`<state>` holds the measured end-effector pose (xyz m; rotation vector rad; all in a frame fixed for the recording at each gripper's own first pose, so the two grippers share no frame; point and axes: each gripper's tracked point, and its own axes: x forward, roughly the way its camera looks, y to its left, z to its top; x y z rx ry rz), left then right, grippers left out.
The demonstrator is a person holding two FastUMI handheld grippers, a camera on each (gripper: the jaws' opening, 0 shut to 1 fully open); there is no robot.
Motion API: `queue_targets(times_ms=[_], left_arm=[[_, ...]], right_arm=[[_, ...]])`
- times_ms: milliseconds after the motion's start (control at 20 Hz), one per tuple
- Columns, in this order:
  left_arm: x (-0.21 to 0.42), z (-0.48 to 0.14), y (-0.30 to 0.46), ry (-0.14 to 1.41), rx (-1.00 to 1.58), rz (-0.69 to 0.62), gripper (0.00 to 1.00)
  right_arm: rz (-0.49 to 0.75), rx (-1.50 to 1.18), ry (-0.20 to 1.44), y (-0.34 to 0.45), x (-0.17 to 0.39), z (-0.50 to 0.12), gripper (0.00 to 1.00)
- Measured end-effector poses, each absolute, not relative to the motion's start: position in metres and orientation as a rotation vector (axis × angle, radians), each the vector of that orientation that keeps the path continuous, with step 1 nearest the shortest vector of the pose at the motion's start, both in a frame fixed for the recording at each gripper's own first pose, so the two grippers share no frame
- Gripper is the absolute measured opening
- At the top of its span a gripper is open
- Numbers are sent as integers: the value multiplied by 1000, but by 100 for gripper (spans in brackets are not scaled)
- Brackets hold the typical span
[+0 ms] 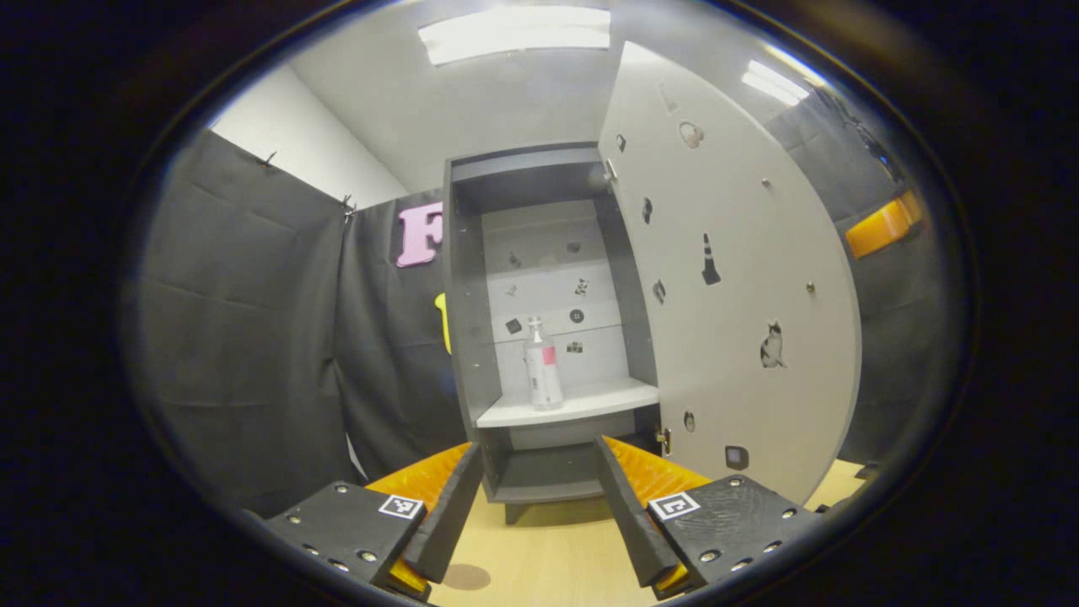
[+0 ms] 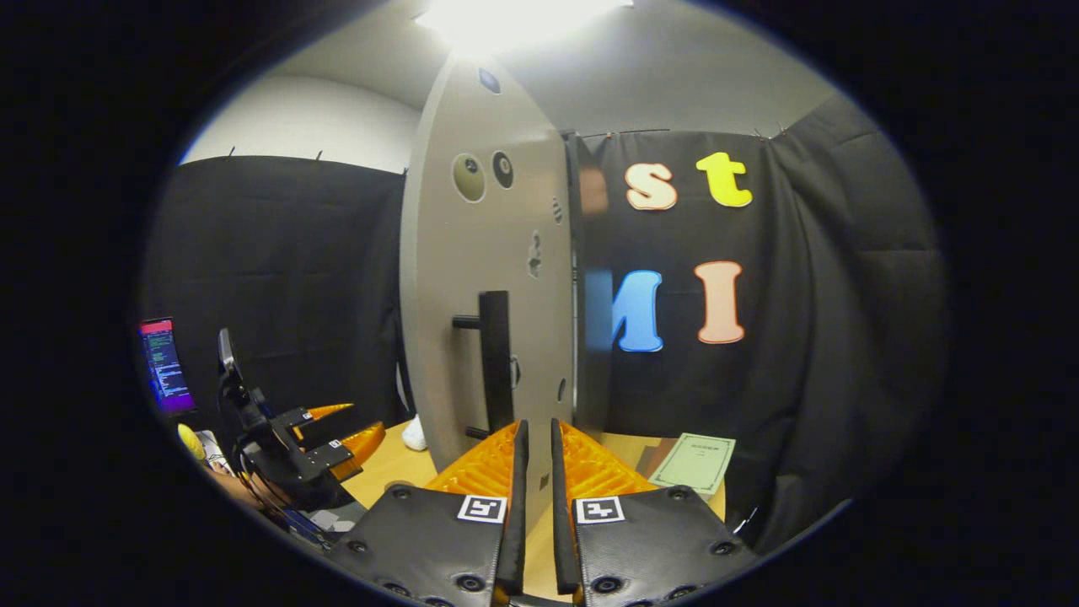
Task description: Open the cabinet door with the right hand, grasp the bottle in the cabinet with the left hand and place it on the coaster, then close the cabinet door with the right hand.
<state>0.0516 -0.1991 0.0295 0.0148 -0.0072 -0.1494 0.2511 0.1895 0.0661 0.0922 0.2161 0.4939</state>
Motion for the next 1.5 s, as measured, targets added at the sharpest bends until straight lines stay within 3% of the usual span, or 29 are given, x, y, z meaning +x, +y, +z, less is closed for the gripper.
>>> queue_targets(times_ms=[50,200,400,450,650,700,750,1200,1250,1300,1450,1500], left_arm=[[60,37,-200,-19,14,-155,80],[92,51,-208,-45,8,-182,80],[138,66,-212,-60,-3,-213,80],[150,69,-212,-59,-8,-219,80],[203,73,-211,-47,-56,-242,80],[215,71,-210,-43,-70,-249,80],[228,71,-209,-38,-82,-253,80],[344,34,-219,16,-115,-333,82],[354,29,-221,24,-110,-340,82],[364,22,-224,33,-102,-349,80],[389,5,-227,62,-81,-350,82],[400,-1,-229,69,-83,-354,80]], right_arm=[[477,105,214,182,249,62,21],[365,94,206,154,257,49,94],[211,58,236,124,264,27,92],[189,60,232,120,266,27,96],[100,52,221,108,272,25,92],[80,49,221,107,275,25,96],[63,47,222,107,277,24,92],[-129,47,267,100,297,10,92],[-145,46,274,100,298,8,96],[-160,44,279,101,299,6,92],[-202,43,296,102,299,1,96],[-215,41,303,102,299,-2,92]])
